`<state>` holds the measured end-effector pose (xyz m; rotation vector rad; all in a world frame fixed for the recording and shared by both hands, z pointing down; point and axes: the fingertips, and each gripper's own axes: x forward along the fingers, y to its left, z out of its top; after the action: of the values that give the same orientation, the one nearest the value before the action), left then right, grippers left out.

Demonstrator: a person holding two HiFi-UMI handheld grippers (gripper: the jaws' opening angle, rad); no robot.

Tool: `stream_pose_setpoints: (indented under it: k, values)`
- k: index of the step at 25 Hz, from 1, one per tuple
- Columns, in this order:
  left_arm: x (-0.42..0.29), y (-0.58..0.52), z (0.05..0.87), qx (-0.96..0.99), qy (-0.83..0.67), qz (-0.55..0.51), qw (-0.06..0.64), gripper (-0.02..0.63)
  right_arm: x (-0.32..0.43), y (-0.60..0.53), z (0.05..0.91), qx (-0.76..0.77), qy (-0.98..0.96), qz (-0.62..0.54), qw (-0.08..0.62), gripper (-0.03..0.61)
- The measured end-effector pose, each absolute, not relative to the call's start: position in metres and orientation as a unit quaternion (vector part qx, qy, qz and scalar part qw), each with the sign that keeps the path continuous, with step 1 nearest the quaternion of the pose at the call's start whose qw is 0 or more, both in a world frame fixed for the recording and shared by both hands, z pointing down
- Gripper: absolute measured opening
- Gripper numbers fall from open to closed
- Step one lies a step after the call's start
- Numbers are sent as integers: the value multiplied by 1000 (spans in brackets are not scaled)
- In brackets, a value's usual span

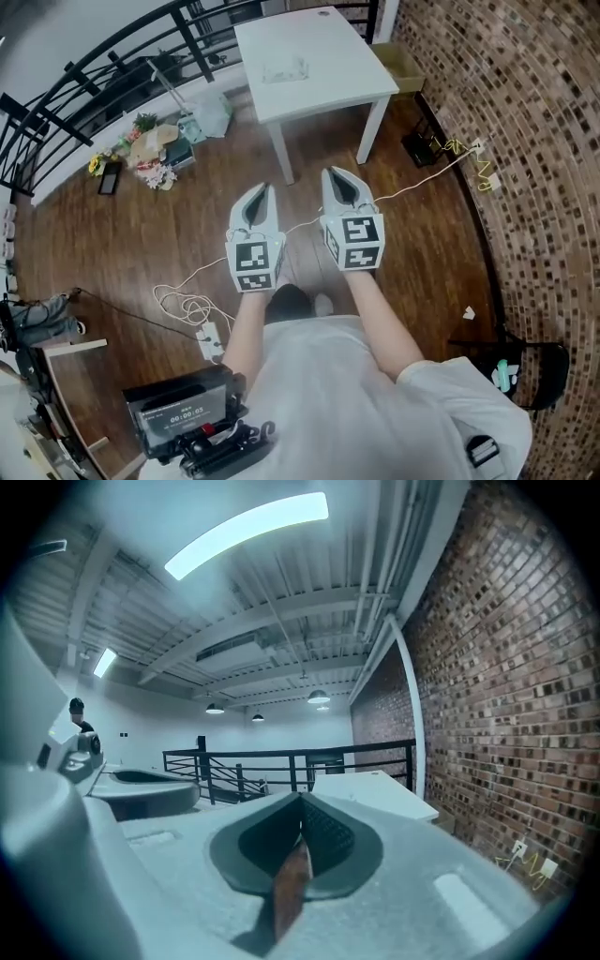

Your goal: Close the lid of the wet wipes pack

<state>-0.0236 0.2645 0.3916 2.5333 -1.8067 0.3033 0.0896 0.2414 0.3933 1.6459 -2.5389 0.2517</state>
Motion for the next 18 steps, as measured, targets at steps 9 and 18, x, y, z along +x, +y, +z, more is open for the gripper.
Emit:
stream_pose_setpoints:
  k: [9,18]
  values:
    - [-63,131,425,808,-580,93,41,17,40,113,425,527,-839,91,99,-9]
    - [-113,-28,409,825,-560,68,44,17,0,-33,406,541,-832,77,94,-11]
